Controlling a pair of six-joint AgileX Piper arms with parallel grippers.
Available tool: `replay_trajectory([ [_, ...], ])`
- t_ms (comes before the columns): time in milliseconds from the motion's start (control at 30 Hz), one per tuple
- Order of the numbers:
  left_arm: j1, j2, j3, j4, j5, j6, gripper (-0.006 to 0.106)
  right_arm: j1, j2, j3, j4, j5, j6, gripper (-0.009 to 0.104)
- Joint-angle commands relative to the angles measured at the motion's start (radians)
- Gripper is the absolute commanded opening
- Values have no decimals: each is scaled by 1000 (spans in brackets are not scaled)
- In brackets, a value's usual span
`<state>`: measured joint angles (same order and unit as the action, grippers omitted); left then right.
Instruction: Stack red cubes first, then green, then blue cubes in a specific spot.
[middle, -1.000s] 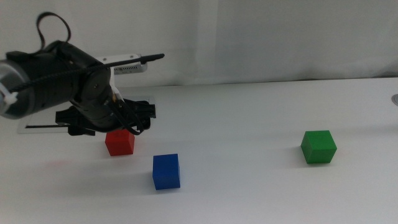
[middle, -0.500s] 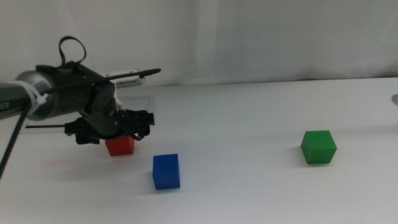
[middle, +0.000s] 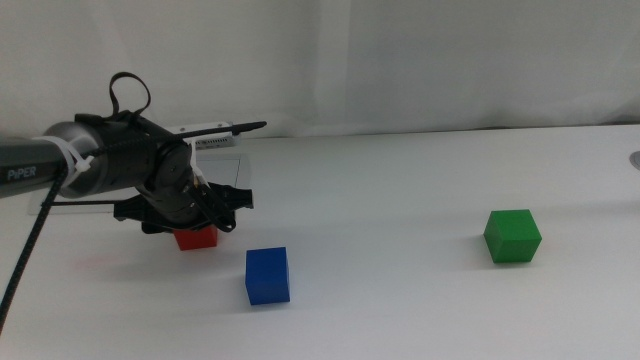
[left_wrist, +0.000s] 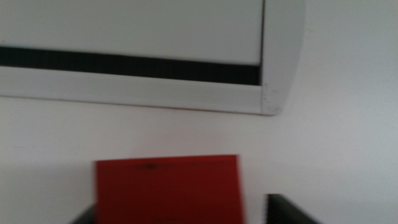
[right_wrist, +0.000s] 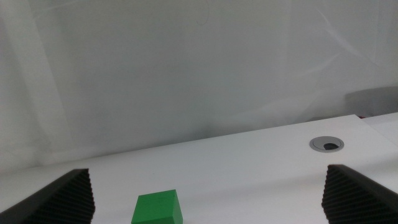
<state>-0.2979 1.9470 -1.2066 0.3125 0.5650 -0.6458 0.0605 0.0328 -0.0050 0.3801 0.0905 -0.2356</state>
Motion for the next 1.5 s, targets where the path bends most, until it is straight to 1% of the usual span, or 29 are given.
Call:
replay_trajectory([
  [0, 11, 0, -7, -5, -9, 3, 51, 2, -4, 42, -3, -8, -7, 103],
  [33, 13, 0, -7, -5, -8, 3, 45, 2, -4, 42, -3, -8, -7, 103],
  [67, 19, 0, -7, -14, -8, 3, 29, 2, -4, 42, -3, -10, -7, 103],
  [100, 21, 0, -7, -14, -8, 3, 22, 2, -4, 42, -3, -10, -7, 103],
  [200, 21, -5, -7, -10, -10, 5, -3, 2, -4, 42, -3, -15, -7, 103],
  [300, 12, -55, -32, -38, 33, 5, -3, 2, -4, 42, -3, -15, -7, 103],
  [400, -21, -131, -52, -40, 69, 1, -3, 2, -4, 42, -3, -15, -7, 103],
  [433, -41, -161, -55, -40, 84, 1, -3, 2, -4, 42, -3, -15, -7, 103],
  [467, -87, -212, -55, -33, 137, -30, -3, 2, -4, 42, -3, -15, -7, 103],
  [567, -167, -275, -55, -32, 207, -102, -3, 2, -4, 42, -3, -18, -7, 103],
  [667, -269, -309, -55, 9, 245, -177, -3, 2, -4, 42, -3, -18, -7, 103],
  [700, -305, -316, -55, 38, 259, -215, -3, 2, -4, 42, -3, -18, -7, 103],
  [733, -367, -318, -55, 70, 287, -294, -3, 2, -4, 42, -3, -18, -7, 103],
  [900, -513, -296, -55, 77, 274, -431, -3, 2, -4, 42, -3, -18, -7, 103],
  [967, -561, -274, -55, 107, 274, -491, -3, 2, -4, 42, -3, -18, -7, 103],
  [1100, -614, -216, -55, 118, 275, -577, -3, 2, -4, 42, -3, -18, -7, 103],
  [1200, -640, -172, -55, 121, 273, -597, -3, 2, -4, 42, -3, -18, -7, 103],
  [1467, -649, -78, -55, 117, 241, -664, -3, 2, -4, 42, -3, -18, -7, 103],
])
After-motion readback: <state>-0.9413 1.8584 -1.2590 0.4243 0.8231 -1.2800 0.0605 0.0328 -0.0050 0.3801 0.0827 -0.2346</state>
